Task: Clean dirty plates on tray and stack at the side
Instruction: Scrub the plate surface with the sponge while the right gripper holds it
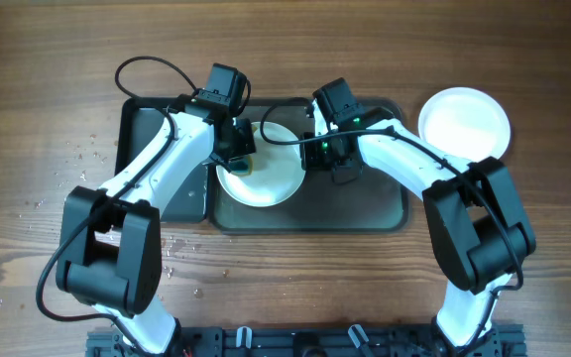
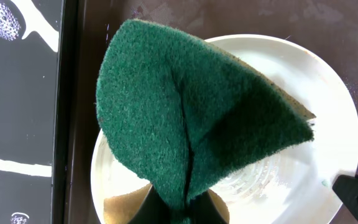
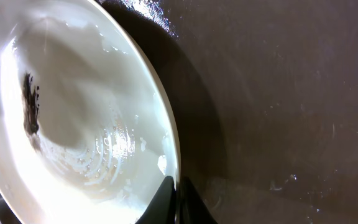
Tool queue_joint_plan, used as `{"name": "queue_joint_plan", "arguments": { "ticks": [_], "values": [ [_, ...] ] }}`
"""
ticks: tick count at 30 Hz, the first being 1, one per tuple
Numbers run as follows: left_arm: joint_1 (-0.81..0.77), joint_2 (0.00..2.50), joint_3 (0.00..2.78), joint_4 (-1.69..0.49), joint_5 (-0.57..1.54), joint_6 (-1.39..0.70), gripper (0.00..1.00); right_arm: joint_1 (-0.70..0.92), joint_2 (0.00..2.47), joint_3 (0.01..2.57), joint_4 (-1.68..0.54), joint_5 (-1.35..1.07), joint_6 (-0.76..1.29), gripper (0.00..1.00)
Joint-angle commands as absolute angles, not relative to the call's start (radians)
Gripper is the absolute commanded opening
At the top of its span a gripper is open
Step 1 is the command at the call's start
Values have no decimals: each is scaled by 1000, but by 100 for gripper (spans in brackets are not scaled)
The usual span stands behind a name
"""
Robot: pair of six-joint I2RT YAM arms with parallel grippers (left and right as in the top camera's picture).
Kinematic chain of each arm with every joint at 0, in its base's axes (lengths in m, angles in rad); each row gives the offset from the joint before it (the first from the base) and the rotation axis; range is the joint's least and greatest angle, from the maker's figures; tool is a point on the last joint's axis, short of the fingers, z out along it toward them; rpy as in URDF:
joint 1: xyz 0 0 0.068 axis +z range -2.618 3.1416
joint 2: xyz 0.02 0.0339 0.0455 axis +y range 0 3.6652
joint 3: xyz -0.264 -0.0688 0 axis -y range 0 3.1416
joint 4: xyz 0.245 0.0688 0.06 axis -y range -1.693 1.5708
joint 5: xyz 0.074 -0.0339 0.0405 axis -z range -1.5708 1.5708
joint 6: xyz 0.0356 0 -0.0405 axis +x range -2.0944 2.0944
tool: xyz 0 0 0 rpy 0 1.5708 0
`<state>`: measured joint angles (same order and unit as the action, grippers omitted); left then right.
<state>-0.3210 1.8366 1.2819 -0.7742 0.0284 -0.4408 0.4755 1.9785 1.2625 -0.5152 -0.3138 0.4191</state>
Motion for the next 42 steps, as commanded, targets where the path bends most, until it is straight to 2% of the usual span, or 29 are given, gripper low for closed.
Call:
{"name": "queue_joint_plan", "arguments": {
  "ticks": [1,6,9,17,36,39,42],
  "values": [
    [-324,1846,1275,-772,33,-457,4,479,1960,1254,-517,-307,421,4],
    [-324,1846,1275,-772,33,-457,4,479,1960,1254,-518,-307,422,5],
    [-324,1846,1275,-771,33,-457,4,479,1960,1254,-522,-307,422,10],
    [-324,1846,1275,-771,32,-453,4,480,1960,1254,-528,-307,421,10],
    [-324,1846,1275,-771,33,-453,4,485,1974,1254,-514,-289,422,9],
    [-324,1846,1275,-771,32,-453,4,485,1974,1254,-514,-288,422,5],
    [-324,1846,1275,-771,32,-453,4,485,1974,1254,-513,-288,422,4]
  ]
}}
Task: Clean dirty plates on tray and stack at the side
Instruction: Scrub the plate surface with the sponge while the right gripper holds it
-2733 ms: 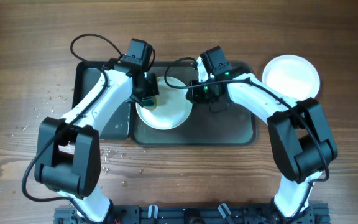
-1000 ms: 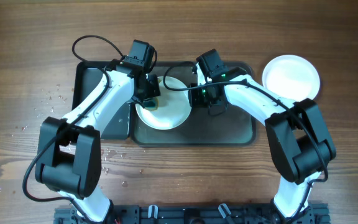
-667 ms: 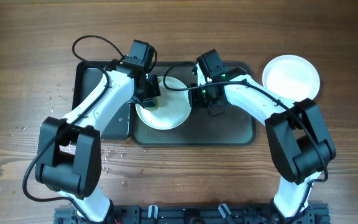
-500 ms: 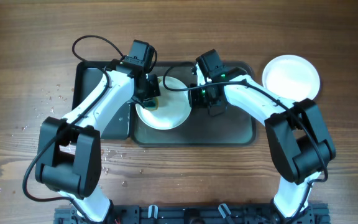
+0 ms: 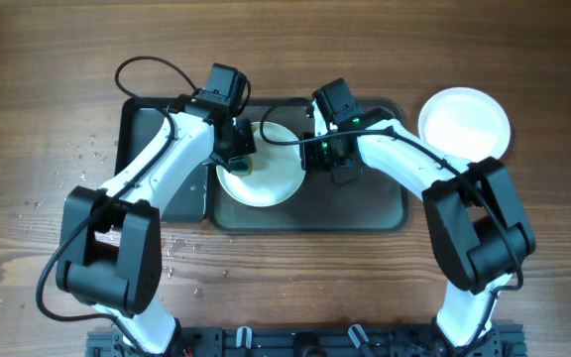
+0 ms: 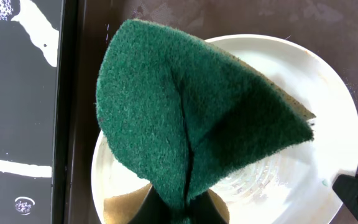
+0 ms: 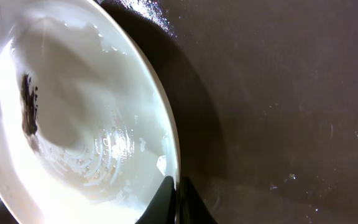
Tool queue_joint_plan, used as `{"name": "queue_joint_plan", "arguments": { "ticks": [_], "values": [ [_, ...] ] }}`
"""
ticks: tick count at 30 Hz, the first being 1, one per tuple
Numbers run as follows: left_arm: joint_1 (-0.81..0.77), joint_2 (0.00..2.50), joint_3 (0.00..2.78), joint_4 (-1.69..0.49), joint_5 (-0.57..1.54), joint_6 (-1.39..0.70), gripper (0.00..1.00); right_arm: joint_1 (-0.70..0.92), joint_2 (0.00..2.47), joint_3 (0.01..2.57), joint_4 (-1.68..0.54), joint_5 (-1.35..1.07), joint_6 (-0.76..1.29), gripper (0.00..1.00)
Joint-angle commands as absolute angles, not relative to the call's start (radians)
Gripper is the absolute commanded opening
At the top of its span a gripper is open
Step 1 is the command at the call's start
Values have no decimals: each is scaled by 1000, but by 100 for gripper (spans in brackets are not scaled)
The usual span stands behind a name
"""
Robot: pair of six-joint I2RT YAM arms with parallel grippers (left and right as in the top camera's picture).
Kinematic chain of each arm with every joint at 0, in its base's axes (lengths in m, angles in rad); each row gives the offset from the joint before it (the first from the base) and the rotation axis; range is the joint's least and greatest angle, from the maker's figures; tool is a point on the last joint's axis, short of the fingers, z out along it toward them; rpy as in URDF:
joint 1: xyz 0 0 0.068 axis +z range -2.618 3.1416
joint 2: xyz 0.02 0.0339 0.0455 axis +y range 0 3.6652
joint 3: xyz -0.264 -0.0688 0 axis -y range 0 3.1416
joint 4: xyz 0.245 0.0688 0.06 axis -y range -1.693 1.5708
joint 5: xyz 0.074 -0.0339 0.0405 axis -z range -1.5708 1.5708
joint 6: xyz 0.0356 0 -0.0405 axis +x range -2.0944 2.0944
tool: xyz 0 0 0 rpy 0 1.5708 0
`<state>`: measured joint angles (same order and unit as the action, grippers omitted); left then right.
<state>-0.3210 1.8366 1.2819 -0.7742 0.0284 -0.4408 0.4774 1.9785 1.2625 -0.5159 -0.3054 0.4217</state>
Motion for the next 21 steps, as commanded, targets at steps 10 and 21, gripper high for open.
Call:
{"name": "queue_joint_plan", "arguments": {
  "ticks": [10,21],
  "values": [
    [-324,1846,1275,-771,32,-453,4,485,2000,1254,-506,-313,422,5],
    [-324,1846,1275,-778,-5,-450,4,485,2001,1254,-501,-323,422,4]
  ]
}}
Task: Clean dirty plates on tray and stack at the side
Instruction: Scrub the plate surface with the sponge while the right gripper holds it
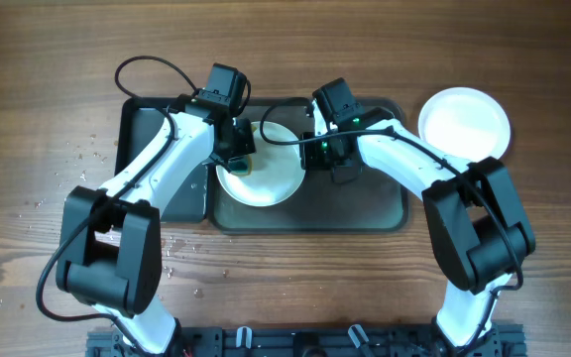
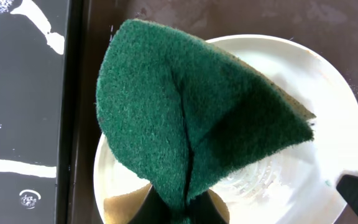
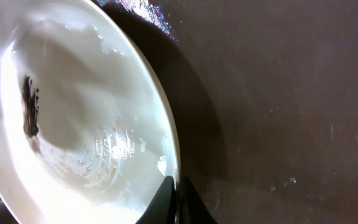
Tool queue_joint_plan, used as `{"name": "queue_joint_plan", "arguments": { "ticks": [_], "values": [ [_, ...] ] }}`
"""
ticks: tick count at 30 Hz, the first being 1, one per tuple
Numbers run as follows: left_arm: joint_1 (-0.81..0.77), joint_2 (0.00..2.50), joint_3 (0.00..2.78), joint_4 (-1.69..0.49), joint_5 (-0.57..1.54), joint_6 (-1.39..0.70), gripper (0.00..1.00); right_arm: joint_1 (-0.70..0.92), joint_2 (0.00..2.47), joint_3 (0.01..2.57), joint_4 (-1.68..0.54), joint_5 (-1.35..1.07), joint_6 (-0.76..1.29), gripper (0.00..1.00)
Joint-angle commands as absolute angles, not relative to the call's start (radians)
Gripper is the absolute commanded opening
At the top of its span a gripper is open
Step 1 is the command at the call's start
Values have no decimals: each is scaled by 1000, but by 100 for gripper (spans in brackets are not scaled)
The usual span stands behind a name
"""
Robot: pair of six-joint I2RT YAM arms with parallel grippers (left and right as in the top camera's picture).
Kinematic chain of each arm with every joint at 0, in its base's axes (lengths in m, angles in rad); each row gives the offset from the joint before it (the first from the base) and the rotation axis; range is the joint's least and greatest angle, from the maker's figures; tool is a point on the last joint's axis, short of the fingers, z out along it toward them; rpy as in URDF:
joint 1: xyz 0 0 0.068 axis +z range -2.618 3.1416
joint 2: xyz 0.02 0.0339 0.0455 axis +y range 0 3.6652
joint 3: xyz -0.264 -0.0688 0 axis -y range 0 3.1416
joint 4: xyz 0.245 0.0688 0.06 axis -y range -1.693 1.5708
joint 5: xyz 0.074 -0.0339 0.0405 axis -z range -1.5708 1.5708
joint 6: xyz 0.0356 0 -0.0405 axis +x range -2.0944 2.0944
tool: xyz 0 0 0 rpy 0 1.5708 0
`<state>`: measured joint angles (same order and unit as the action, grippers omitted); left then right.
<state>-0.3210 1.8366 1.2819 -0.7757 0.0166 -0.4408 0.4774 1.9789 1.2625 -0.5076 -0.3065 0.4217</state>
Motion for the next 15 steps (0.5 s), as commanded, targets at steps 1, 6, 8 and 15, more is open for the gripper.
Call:
{"name": "queue_joint_plan", "arguments": {
  "ticks": [1,6,8,15],
  "values": [
    [-324,1846,1273,-778,-5,-450,4,485,2001,1254,-501,-322,422,4],
    [-324,1846,1235,-748,-5,-450,4,485,2001,1254,-501,-323,422,4],
    [-324,1846,1203,-709,-5,-450,4,485,2001,1254,-501,-323,422,4],
    [-323,1854,1124,-615,10,-458,4,485,2001,1254,-500,-323,422,4]
  ]
}}
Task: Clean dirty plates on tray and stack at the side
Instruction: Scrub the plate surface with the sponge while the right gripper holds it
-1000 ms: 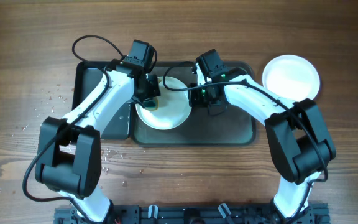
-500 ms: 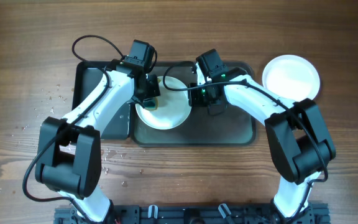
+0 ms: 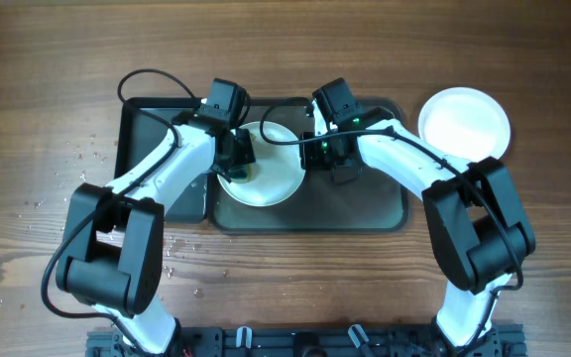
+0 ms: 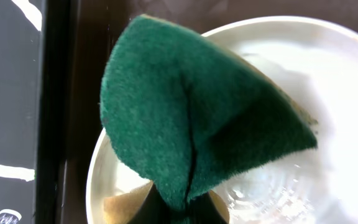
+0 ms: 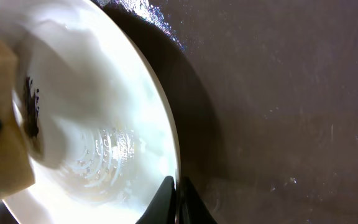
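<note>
A white dirty plate (image 3: 271,171) lies tilted on the dark tray (image 3: 365,208), with a dark smear (image 5: 30,106) on its inside. My right gripper (image 5: 177,199) is shut on the plate's right rim (image 5: 174,149). My left gripper (image 4: 179,208) is shut on a folded green sponge (image 4: 204,112) with a tan underside, which sits over the plate's left part (image 3: 238,157). In the right wrist view the sponge's tan edge (image 5: 2,143) shows at the left over the plate. A clean white plate (image 3: 465,121) rests on the table right of the tray.
A black basin (image 3: 157,149) with foamy water fills the tray's left side, its wall (image 4: 51,112) close beside the sponge. Water drops speckle the wooden table (image 3: 87,149) left of the tray. Both arms' cables loop over the tray's far edge.
My left gripper has moved right with the sponge, further over the plate. The sponge's tan edge now appears in the right wrist view. The right gripper has not moved.
At all three earlier moments the right gripper held the plate's rim tilted on the tray and the left gripper held the sponge at the plate's left edge, nearly still. Now the sponge sits further in over the plate, near the smear.
</note>
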Tool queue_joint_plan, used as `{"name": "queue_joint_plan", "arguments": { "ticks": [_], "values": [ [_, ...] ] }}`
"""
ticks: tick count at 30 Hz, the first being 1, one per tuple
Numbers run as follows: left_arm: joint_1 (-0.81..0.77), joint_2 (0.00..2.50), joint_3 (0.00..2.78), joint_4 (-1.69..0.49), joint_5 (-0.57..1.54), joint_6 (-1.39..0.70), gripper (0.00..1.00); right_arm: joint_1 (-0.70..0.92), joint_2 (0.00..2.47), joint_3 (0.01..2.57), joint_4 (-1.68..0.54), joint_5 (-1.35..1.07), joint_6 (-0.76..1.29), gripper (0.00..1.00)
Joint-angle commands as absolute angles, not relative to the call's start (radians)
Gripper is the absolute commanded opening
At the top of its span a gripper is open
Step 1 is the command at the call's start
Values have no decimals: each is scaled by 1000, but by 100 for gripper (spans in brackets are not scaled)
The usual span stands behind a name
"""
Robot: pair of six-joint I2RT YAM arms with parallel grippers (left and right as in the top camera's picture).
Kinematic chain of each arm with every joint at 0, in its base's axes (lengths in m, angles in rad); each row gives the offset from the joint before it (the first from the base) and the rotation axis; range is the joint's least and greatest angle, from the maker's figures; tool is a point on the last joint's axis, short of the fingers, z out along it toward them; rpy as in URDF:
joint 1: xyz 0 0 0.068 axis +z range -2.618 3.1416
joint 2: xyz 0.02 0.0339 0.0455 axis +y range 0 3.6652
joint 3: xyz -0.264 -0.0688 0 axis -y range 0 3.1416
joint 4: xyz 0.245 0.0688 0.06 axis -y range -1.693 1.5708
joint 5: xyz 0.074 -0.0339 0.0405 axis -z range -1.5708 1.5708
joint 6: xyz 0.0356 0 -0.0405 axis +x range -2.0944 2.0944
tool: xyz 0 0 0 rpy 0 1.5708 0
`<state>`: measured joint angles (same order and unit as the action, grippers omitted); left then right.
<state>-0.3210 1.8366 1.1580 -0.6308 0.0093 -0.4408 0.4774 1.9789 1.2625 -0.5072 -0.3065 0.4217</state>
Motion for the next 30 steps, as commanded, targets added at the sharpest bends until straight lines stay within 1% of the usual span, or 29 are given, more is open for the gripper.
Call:
{"name": "queue_joint_plan", "arguments": {
  "ticks": [1,8,12,15,18,26,30],
  "values": [
    [-323,1863,1124,-617,15,-457,4,485,2001,1254,-499,-323,422,4],
    [-323,1967,1125,-616,108,-456,4,485,2001,1254,-498,-323,422,4],
    [-323,2016,1125,-616,209,-449,4,485,2001,1254,-498,-323,423,5],
    [-323,2017,1125,-609,288,-441,4,485,2001,1254,-496,-323,423,4],
    [-323,2016,1126,-575,426,-399,4,485,2001,1254,-494,-323,422,4],
    [-323,2016,1133,-500,663,-397,4,485,2001,1254,-493,-322,423,4],
    [-323,1998,1188,-546,686,-396,4,485,2001,1254,-493,-322,423,4]
  ]
}}
